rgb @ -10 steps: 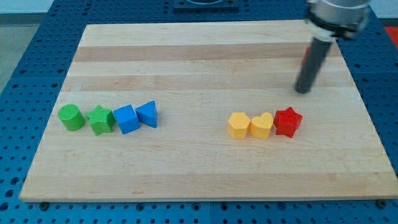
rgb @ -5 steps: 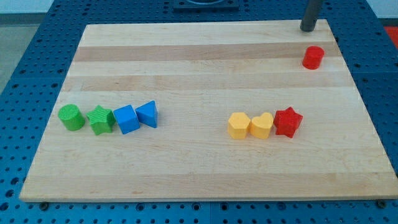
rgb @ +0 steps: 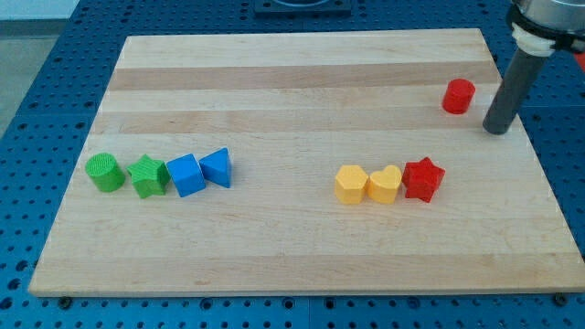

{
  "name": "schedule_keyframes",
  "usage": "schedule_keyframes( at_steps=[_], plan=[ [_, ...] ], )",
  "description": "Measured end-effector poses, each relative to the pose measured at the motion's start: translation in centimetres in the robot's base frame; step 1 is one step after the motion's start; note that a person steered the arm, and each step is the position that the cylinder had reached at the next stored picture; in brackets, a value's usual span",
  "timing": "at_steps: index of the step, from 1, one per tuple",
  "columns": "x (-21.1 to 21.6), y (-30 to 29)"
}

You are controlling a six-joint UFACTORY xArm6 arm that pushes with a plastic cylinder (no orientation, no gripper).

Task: Move the red circle towards the center right

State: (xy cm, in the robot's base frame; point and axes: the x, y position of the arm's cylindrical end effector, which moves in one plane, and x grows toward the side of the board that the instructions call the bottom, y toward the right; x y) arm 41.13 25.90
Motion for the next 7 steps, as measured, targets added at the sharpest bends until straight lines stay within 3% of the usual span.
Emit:
schedule_keyframes(
  at_steps=[1, 2, 3, 5, 7],
  plan=[
    [-6.7, 0.3],
    [-9.8, -2.1],
    [-7.6, -5.9],
    [-6.9, -5.8],
    [2.1, -3.2]
  ],
)
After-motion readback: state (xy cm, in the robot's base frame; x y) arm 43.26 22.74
